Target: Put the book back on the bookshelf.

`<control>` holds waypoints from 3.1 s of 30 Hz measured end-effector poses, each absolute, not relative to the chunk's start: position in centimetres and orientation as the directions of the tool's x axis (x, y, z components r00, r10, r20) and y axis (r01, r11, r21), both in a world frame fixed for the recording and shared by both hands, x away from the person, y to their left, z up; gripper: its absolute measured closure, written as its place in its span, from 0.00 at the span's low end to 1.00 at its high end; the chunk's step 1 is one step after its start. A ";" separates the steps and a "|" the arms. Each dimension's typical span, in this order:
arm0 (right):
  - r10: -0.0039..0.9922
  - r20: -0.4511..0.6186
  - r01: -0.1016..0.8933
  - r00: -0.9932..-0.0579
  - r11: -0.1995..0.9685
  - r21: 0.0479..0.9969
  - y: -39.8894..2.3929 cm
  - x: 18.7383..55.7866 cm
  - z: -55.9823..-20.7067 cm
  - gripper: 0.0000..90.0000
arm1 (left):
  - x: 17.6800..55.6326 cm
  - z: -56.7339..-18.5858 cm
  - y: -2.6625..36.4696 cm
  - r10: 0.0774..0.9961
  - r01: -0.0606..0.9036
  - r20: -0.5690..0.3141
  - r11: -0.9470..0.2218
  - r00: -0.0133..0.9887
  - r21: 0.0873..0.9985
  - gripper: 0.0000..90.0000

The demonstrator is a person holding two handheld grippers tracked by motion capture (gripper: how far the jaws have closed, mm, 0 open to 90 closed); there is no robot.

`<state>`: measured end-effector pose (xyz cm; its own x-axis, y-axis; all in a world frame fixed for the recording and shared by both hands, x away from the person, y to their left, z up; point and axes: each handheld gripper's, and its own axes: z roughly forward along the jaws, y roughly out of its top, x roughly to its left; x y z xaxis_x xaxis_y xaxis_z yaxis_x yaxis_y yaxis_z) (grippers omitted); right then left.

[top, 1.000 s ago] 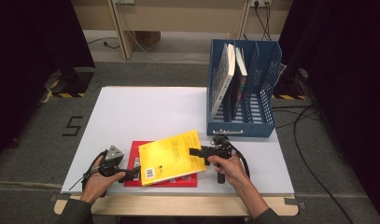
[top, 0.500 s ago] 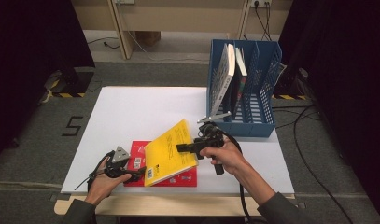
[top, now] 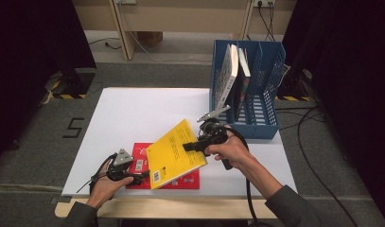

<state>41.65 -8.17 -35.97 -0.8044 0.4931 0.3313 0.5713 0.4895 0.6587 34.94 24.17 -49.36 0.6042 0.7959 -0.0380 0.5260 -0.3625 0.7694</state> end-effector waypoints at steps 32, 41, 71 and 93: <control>0.626 0.029 0.544 -0.779 0.652 0.528 -14.0 41.9 -28.7 0.83 | 35.6 -49.3 27.0 0.848 0.556 -0.084 -0.264 0.523 0.788 0.17; 0.663 0.085 0.599 -0.744 0.605 0.525 -14.4 42.7 -28.9 0.81 | 35.9 -49.5 28.7 0.879 0.569 -0.085 -0.227 0.470 0.791 0.17; 0.650 0.063 0.597 -0.757 0.650 0.470 -13.3 43.7 -30.1 0.82 | 35.8 -49.7 28.2 0.861 0.578 -0.081 -0.265 0.502 0.772 0.17; 0.688 0.005 0.552 -0.726 0.578 0.601 -18.7 40.9 -26.2 0.83 | 37.2 -50.5 32.5 0.922 0.615 -0.015 -0.246 0.388 0.749 0.15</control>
